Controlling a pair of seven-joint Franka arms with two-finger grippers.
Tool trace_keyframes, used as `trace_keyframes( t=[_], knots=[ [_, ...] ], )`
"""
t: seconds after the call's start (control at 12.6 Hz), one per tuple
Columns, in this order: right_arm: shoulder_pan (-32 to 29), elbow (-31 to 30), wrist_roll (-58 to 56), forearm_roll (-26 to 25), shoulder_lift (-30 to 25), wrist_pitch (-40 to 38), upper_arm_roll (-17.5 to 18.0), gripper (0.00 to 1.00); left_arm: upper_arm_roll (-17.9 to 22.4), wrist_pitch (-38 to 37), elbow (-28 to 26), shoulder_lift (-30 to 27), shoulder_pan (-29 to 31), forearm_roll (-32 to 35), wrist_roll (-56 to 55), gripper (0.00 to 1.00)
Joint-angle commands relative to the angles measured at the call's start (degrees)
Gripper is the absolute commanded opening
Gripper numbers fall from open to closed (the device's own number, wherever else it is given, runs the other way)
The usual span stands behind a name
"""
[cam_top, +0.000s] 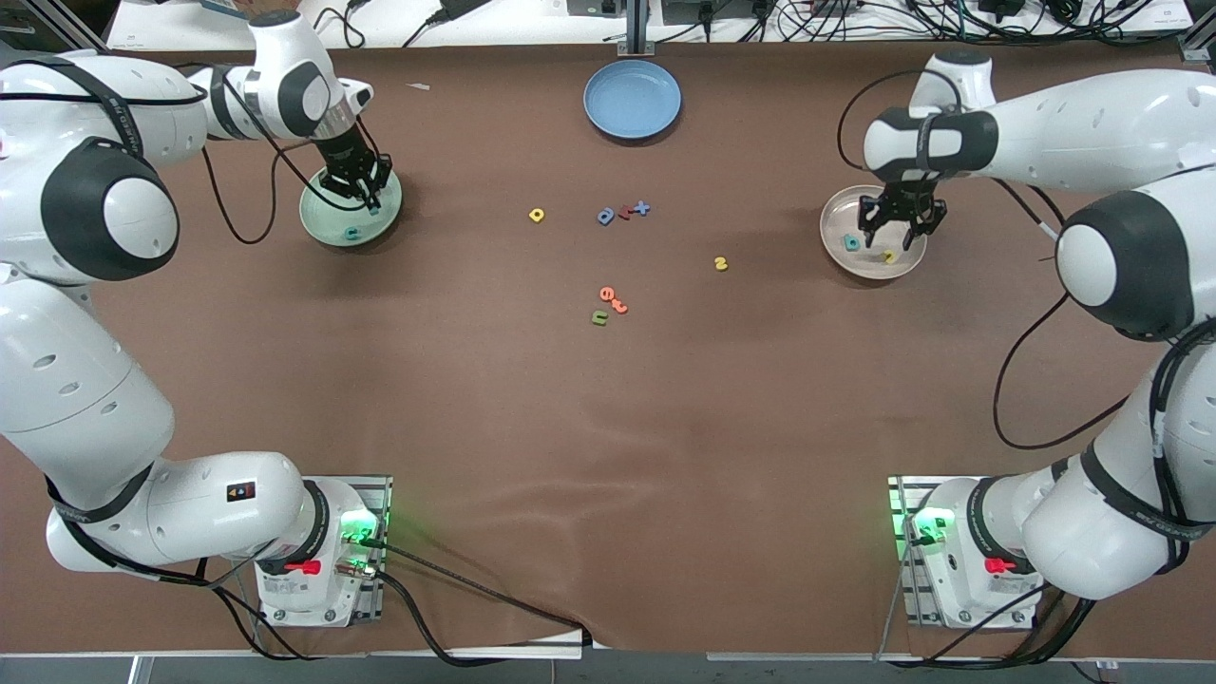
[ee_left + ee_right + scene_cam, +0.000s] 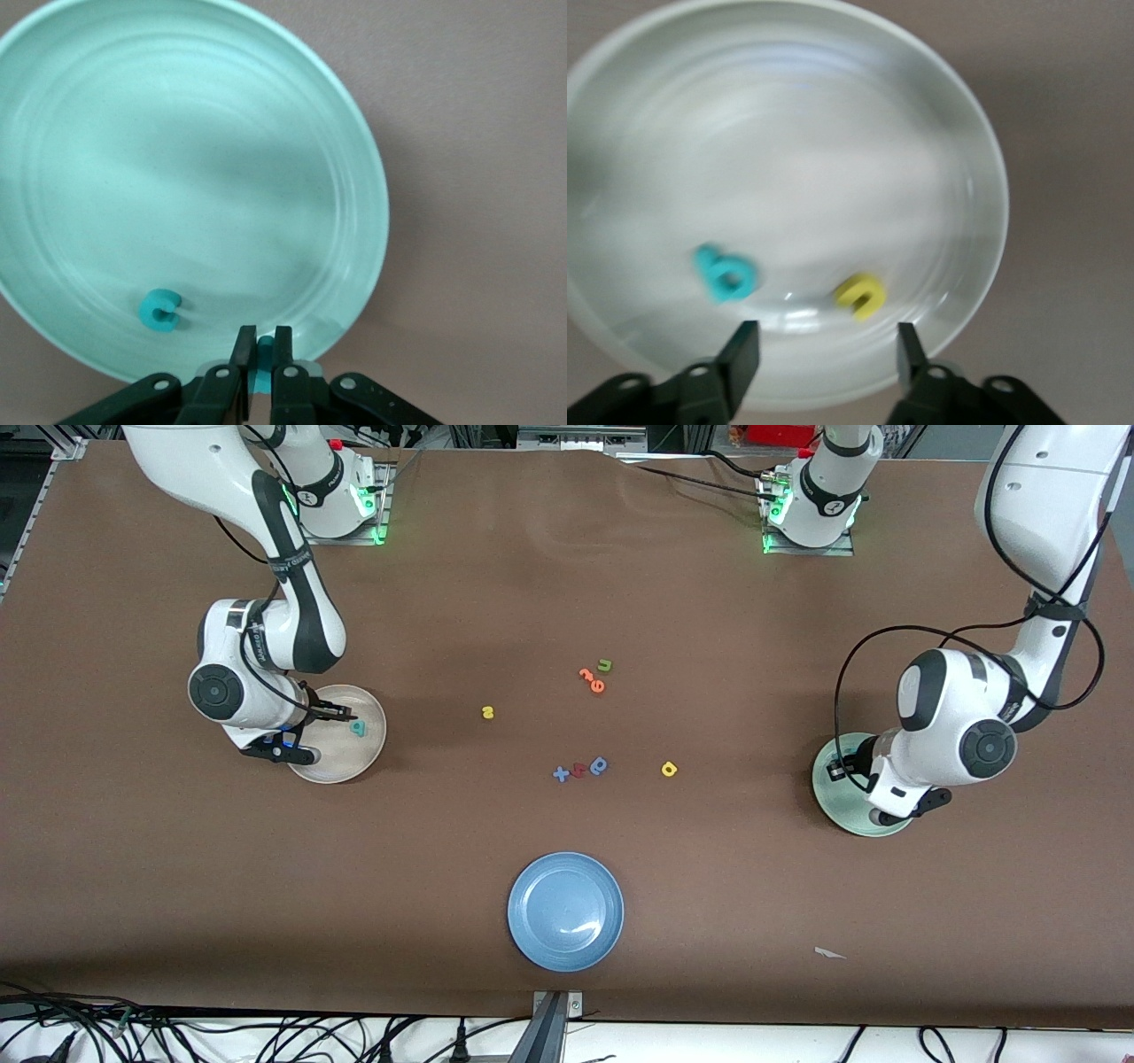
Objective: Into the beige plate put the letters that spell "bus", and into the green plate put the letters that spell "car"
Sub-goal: 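Drop u on the cream plate while the left gripper drops j on green plate, then grasp yellow 2 with the right gripper while the left gripper grasps yellow d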
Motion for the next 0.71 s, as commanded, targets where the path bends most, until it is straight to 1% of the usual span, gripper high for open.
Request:
trace_keyframes(
  t=[0.0, 0.08, 0.16, 0.24, 0.32, 0.4, 0.48, 0.55, 0.63],
  knots=[
    [1.48, 6.70, 8.41, 0.89, -2.19, -8.64, 3.04, 0.99, -0.46, -0.46, 0.99, -0.52, 1.49, 1.69, 0.85, 0.50],
    [1.57, 7.42, 9.92, 1.24, -2.28, -8.41, 4.27, 0.99, -0.46, -0.46, 1.08, -0.69, 1.49, 1.51, 0.77, 0.65],
    [1.57, 8.21, 10.63, 3.68, -2.28, -8.14, 5.50, 0.99, -0.54, -0.54, 1.43, -0.96, 1.57, 1.16, 0.77, 0.72],
    [2.36, 8.83, 13.69, 5.88, -2.10, -7.79, 7.17, 0.99, -0.72, -1.07, 2.73, -0.96, 1.49, 0.81, 0.07, 0.98],
    [3.67, 9.01, 18.33, 5.73, -1.84, -5.88, 8.14, 0.99, -1.07, -1.25, 3.70, -1.48, 1.14, 0.63, -1.33, 1.00],
    [5.77, 8.66, 20.29, 5.64, -1.84, -4.46, 8.33, 0.99, -1.85, -1.33, 4.24, -1.92, 0.87, 0.63, -3.87, 1.00],
    [6.49, 8.40, 18.31, 5.38, -1.49, -4.10, 9.02, 0.99, -4.30, -1.34, 4.24, -2.10, 0.87, 0.63, -6.68, 1.00],
    [6.58, 8.48, 14.11, 5.46, -1.14, -3.40, 11.73, 0.99, -6.24, -1.34, 4.24, -2.10, 0.78, 0.72, -9.23, 1.00],
    [7.11, 8.40, 13.72, 5.46, -0.61, -0.35, 13.15, 0.99, -8.17, -1.25, 4.24, -2.10, 0.70, 0.63, -11.17, 1.00]
  ],
)
